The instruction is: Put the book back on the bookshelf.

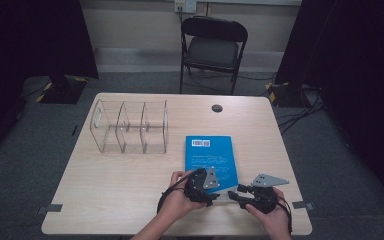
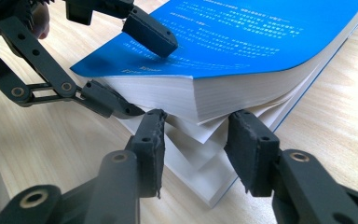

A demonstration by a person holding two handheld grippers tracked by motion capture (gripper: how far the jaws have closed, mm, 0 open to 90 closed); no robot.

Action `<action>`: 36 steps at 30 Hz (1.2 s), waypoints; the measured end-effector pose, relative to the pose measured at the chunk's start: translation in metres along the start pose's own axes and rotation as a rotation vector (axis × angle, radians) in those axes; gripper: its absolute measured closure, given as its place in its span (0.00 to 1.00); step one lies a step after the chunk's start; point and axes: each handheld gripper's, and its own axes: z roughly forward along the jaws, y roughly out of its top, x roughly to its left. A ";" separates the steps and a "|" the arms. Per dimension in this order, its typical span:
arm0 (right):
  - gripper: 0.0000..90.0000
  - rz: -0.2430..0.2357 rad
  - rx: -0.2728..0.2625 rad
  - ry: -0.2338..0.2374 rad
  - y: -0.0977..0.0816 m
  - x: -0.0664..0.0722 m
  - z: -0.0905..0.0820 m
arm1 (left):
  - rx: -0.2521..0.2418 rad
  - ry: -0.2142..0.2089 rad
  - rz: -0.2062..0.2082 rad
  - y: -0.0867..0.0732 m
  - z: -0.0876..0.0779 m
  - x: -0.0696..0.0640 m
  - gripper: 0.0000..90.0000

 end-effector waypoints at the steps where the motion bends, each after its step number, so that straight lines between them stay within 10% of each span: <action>1: 0.62 0.002 0.002 0.005 0.000 0.000 0.000 | 0.005 0.000 0.005 0.001 0.000 0.000 0.43; 14: 0.43 -0.053 0.046 -0.003 -0.004 -0.002 0.006 | 0.018 -0.016 0.005 0.004 -0.002 0.000 0.51; 36: 0.44 -0.060 0.067 -0.020 -0.011 -0.011 0.009 | 0.019 -0.028 -0.002 0.005 -0.006 0.001 0.60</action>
